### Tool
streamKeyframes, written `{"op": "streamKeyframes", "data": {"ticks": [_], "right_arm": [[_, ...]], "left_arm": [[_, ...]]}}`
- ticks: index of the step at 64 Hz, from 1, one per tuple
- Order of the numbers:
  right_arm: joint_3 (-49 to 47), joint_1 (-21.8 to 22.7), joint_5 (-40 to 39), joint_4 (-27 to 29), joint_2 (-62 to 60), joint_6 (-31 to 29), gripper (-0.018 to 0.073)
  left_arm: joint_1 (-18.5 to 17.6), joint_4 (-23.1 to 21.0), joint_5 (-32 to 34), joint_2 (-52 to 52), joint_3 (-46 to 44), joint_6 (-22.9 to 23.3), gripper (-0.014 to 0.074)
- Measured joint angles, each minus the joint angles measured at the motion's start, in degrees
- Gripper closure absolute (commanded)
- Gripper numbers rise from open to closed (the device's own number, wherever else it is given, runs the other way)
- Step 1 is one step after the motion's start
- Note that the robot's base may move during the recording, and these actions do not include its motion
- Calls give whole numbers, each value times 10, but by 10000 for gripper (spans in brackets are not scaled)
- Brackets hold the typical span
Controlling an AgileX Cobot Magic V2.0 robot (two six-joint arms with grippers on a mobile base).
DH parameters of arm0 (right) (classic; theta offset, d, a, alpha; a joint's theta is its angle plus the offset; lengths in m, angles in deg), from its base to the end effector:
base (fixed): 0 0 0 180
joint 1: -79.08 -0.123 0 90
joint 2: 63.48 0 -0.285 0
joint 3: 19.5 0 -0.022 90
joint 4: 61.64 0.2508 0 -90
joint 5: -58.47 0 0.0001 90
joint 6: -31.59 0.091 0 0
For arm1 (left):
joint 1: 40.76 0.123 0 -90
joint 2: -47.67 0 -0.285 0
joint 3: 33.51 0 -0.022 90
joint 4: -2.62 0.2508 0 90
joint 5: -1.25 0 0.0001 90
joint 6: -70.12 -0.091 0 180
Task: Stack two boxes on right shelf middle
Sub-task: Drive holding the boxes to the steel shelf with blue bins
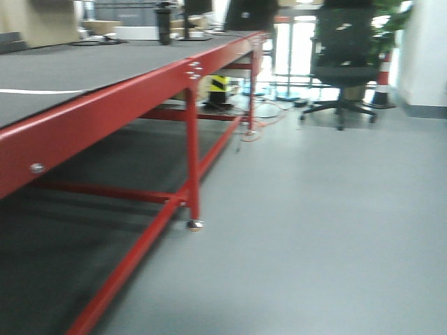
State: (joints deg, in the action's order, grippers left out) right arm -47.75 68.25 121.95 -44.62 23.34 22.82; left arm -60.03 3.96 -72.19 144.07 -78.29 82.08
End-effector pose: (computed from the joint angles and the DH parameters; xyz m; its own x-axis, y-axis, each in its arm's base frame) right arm 0.2528 0.0726 0.5118 -0.4990 -0.1124 -0.8593 -0.4105 0.9039 0.1202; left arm 0.2736 -0.0935 0.5268 -0.5939 -0.0049 -0.8045 0.1974 0.9685 -0.1517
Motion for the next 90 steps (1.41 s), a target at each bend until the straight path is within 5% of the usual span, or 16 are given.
{"op": "streamKeyframes", "data": {"ticks": [90], "right_arm": [[0, 0, 1, 0, 0, 0, 715]], "left_arm": [[0, 0, 0, 0, 0, 0, 708]]}}
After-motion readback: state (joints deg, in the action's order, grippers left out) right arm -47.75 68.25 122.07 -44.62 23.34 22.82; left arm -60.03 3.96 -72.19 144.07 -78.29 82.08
